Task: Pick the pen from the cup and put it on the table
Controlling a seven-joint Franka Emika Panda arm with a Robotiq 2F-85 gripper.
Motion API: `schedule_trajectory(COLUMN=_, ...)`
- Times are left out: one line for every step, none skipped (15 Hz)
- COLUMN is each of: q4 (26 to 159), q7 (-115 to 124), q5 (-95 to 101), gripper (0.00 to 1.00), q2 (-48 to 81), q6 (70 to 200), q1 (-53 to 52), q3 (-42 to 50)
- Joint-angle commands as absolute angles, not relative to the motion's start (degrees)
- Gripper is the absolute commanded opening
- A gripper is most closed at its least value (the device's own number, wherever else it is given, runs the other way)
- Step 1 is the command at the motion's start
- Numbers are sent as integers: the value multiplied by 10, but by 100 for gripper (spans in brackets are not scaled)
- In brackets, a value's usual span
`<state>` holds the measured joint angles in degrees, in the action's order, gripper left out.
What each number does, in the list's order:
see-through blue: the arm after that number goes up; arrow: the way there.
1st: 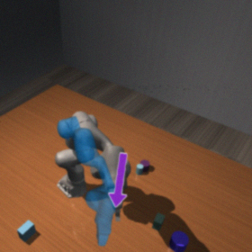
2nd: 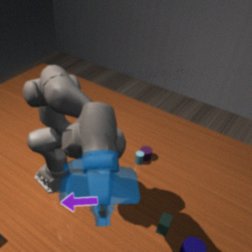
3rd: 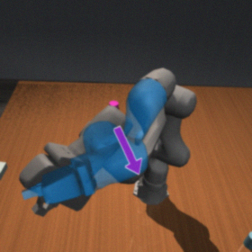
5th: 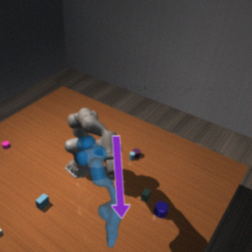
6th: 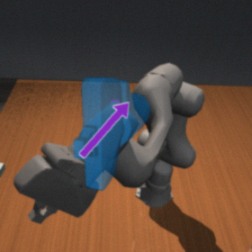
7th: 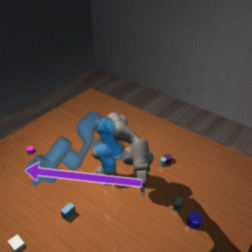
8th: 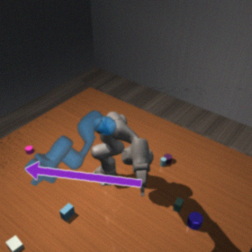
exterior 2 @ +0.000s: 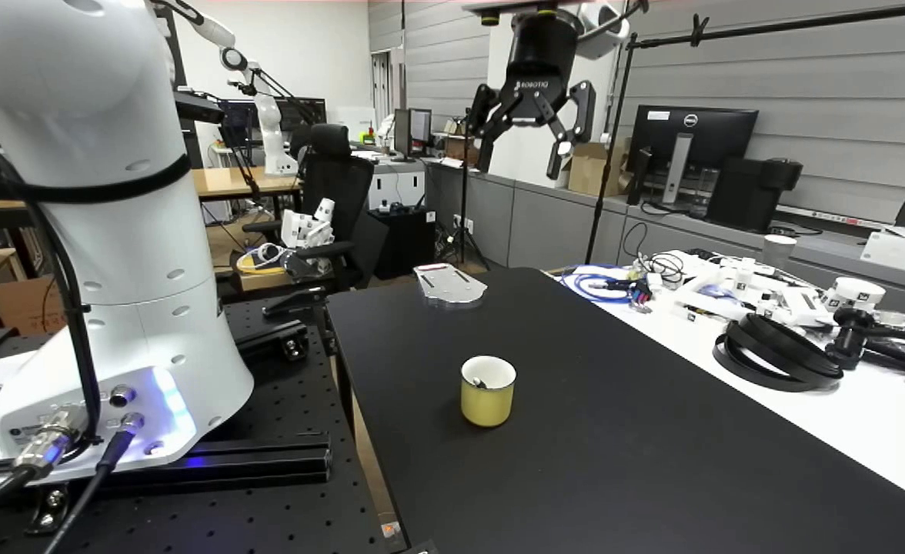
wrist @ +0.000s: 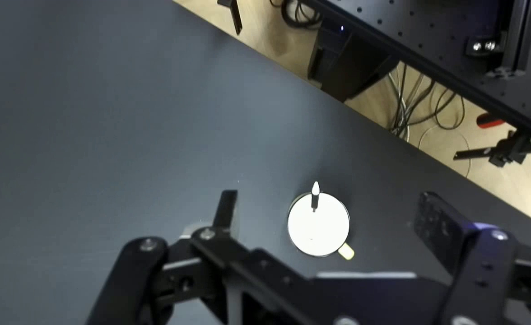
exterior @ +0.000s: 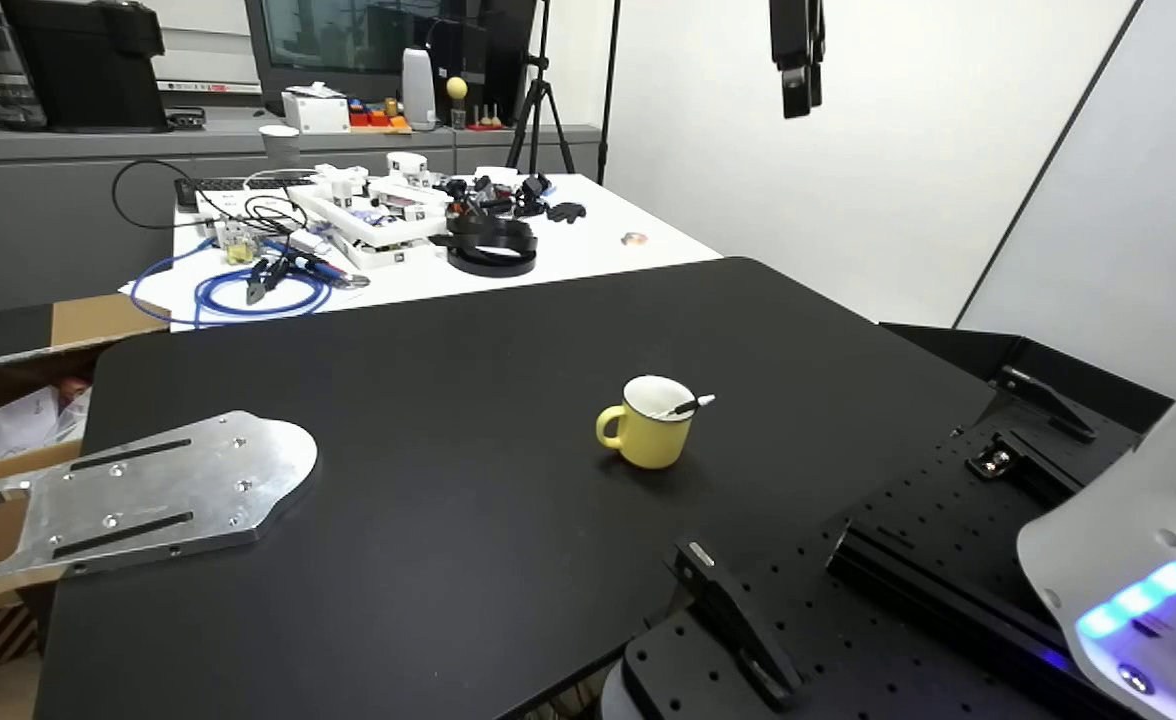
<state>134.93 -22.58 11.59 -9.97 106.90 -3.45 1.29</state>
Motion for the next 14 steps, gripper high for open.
schedule_trajectory(q4=1327, q7=-218, q5=147, gripper=100, q2=-31, q6=1044, q1=-36, q3=-6)
schedule_trajectory(q4=1327, q7=-214, q5=149, gripper=100, q2=-16, q6=1049, q1=-37, q3=-11)
schedule_trajectory(q4=1327, q7=-214, q5=148, gripper=100, q2=0, q6=1054, q1=-38, q3=-16)
schedule_trajectory(q4=1325, q7=-212, q5=145, gripper=100, q2=13, q6=1057, q1=-39, q3=-20)
schedule_trajectory(q4=1325, q7=-211, q5=142, gripper=100, q2=26, q6=1063, q1=-40, q3=-24)
schedule_trajectory(q4=1343, q7=-225, q5=136, gripper=100, q2=0, q6=1066, q1=-34, q3=-22)
schedule_trajectory(q4=1343, q7=-225, q5=136, gripper=100, q2=10, q6=1070, q1=-34, q3=-25)
schedule_trajectory(q4=1343, q7=-226, q5=136, gripper=100, q2=14, q6=1070, q1=-34, q3=-25)
schedule_trajectory(q4=1343, q7=-226, q5=136, gripper=100, q2=14, q6=1070, q1=-34, q3=-25)
schedule_trajectory(q4=1343, q7=-226, q5=136, gripper=100, q2=12, q6=1070, q1=-33, q3=-25)
schedule_trajectory(q4=1343, q7=-226, q5=136, gripper=100, q2=10, q6=1070, q1=-33, q3=-25)
schedule_trajectory(q4=1343, q7=-226, q5=136, gripper=100, q2=10, q6=1070, q1=-33, q3=-25)
schedule_trajectory(q4=1343, q7=-226, q5=136, gripper=100, q2=10, q6=1070, q1=-33, q3=-25)
schedule_trajectory(q4=1343, q7=-226, q5=136, gripper=100, q2=10, q6=1070, q1=-33, q3=-25)
